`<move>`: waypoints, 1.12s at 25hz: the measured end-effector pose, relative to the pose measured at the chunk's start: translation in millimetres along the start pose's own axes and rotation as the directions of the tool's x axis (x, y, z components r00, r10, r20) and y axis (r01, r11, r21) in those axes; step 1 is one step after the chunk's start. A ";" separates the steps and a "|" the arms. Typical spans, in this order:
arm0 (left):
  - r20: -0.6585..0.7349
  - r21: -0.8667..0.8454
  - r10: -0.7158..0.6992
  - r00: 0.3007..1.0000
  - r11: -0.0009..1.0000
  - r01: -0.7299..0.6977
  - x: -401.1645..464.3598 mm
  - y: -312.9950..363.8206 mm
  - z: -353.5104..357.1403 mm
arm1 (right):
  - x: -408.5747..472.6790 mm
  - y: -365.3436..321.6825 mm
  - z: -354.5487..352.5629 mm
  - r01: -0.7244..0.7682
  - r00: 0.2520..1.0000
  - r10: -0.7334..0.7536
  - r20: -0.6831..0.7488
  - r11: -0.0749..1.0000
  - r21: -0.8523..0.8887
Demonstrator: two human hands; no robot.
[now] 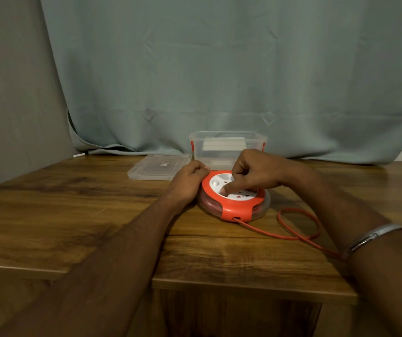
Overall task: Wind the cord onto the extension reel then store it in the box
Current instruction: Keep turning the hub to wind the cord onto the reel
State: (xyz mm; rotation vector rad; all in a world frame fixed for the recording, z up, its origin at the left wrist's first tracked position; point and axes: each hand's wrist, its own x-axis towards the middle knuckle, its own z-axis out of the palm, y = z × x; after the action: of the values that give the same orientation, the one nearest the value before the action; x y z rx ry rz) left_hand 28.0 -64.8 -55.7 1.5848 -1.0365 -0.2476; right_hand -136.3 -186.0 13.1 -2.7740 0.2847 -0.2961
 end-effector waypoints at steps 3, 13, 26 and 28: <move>-0.002 0.012 0.004 1.000 1.000 -0.004 -1.1 2.4 0.1 | 0.0 1.1 -6.9 0.072 0.997 -0.070 -0.036 0.995 0.062; 0.027 -0.014 0.003 1.000 1.000 -0.003 -2.1 3.3 0.0 | 0.8 14.3 -13.5 0.057 0.991 -0.069 0.111 0.993 0.106; 0.027 -0.054 -0.026 0.999 0.998 0.028 -3.7 5.1 0.5 | -2.1 20.4 -13.1 -0.022 0.998 0.012 0.064 0.986 0.166; 0.025 -0.054 -0.022 0.999 0.998 0.024 -3.1 4.6 0.6 | -2.4 19.4 -13.4 -0.017 0.998 0.008 0.057 0.989 0.148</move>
State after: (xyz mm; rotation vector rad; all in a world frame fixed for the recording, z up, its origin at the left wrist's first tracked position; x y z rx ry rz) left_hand 23.6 -62.7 -53.0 1.5486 -1.0225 -0.3088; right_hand -144.9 -207.5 18.4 -2.6276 0.2553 -0.2256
